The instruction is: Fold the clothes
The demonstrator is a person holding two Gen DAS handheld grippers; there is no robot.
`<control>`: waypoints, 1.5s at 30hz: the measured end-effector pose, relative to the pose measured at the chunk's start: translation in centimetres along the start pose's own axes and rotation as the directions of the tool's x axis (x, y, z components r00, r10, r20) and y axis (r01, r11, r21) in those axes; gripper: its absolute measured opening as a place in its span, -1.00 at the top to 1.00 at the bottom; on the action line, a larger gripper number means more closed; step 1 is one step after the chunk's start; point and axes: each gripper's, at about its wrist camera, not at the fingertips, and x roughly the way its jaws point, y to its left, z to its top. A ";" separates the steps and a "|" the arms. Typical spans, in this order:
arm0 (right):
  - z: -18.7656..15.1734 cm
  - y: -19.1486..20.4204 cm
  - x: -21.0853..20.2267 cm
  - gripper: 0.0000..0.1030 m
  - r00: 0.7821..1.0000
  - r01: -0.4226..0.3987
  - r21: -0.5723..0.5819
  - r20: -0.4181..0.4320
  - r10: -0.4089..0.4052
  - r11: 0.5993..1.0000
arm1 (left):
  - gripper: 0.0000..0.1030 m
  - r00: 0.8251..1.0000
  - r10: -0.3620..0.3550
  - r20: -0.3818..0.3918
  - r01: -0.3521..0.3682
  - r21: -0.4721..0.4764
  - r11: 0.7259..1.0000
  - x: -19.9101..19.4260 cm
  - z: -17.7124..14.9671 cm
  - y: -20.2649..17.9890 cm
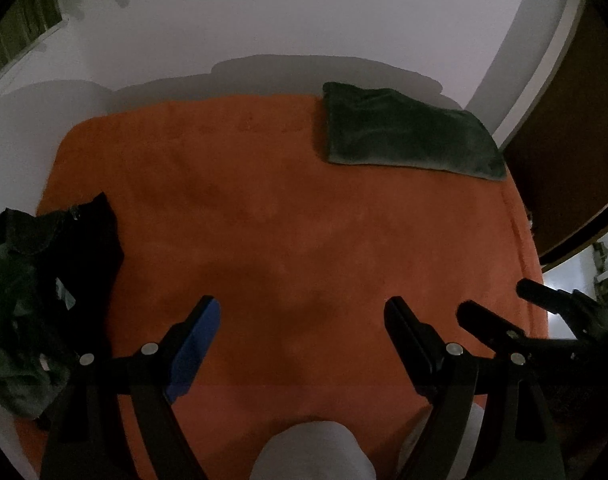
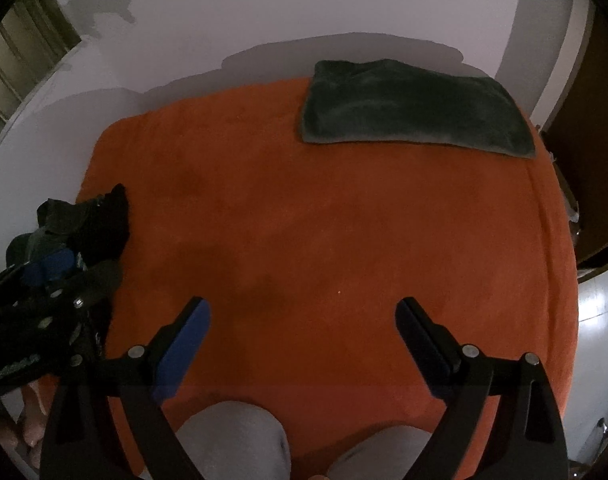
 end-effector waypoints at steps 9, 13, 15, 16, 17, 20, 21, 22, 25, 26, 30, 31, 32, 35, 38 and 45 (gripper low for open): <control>-0.4 0.9 -0.2 -0.82 1.000 0.013 0.024 0.023 -0.014 1.000 | -0.65 1.000 0.007 -0.023 -0.007 0.041 0.999 0.9 -0.9 0.0; -0.6 0.8 0.3 -0.82 1.000 0.002 0.038 0.005 -0.002 0.999 | -0.65 0.999 -0.012 -0.030 0.013 0.038 0.999 1.1 -1.0 0.1; -0.5 0.8 0.4 -0.82 1.000 0.003 0.041 0.003 -0.003 0.999 | -0.65 0.999 -0.012 -0.038 0.014 0.035 0.999 1.5 -1.1 0.3; -0.4 0.8 0.4 -0.82 1.000 0.004 0.041 0.002 -0.004 0.999 | -0.65 0.999 -0.013 -0.043 0.015 0.032 0.999 1.7 -1.1 0.3; -0.4 1.0 0.4 -0.82 1.000 0.003 0.039 0.001 -0.003 0.999 | -0.65 0.999 -0.019 -0.044 0.020 0.030 0.999 1.7 -1.1 0.4; -0.4 1.1 0.3 -0.82 1.000 0.004 0.034 0.004 -0.004 0.999 | -0.65 0.999 -0.028 -0.040 0.030 0.029 0.999 1.7 -1.1 0.5; -0.4 1.1 0.3 -0.82 1.000 0.004 0.033 0.004 -0.004 0.999 | -0.65 0.999 -0.030 -0.040 0.031 0.028 0.999 1.7 -1.0 0.6; -0.5 1.1 0.3 -0.82 1.000 0.004 0.031 0.004 -0.004 1.000 | -0.65 0.999 -0.030 -0.038 0.031 0.028 0.999 1.8 -1.1 0.6; -0.6 1.1 0.4 -0.82 1.000 0.000 0.028 0.002 0.000 1.000 | -0.65 0.999 -0.026 -0.041 0.027 0.026 0.999 1.8 -1.3 0.7; -0.7 1.1 0.4 -0.82 1.000 -0.002 0.028 0.002 0.002 1.000 | -0.65 0.999 -0.025 -0.041 0.026 0.028 0.999 1.8 -1.3 0.7; -0.7 0.8 0.4 -0.82 1.000 -0.019 0.039 -0.005 0.019 0.999 | -0.65 0.999 -0.023 -0.039 0.023 0.021 1.000 1.7 -1.3 0.6; -0.7 0.7 0.4 -0.82 1.000 -0.021 0.044 -0.005 0.021 0.999 | -0.65 0.999 -0.021 -0.037 0.022 0.016 1.000 1.7 -1.4 0.6; -0.7 0.6 0.4 -0.82 1.000 -0.024 0.046 -0.006 0.025 0.999 | -0.65 0.999 -0.019 -0.037 0.019 0.011 1.000 1.7 -1.4 0.7; -0.7 0.6 0.4 -0.82 1.000 -0.028 0.045 -0.006 0.029 0.999 | -0.65 0.999 -0.029 -0.038 0.029 -0.001 1.000 1.7 -1.5 0.9; -0.8 0.5 0.4 -0.82 0.999 -0.034 0.043 -0.004 0.034 0.999 | -0.65 0.999 -0.036 -0.036 0.036 -0.004 0.999 1.8 -1.5 1.0; -1.0 0.6 0.3 -0.82 1.000 -0.030 0.051 -0.005 0.031 0.998 | -0.65 0.999 0.036 -0.013 -0.036 0.036 0.999 1.6 -1.6 -0.2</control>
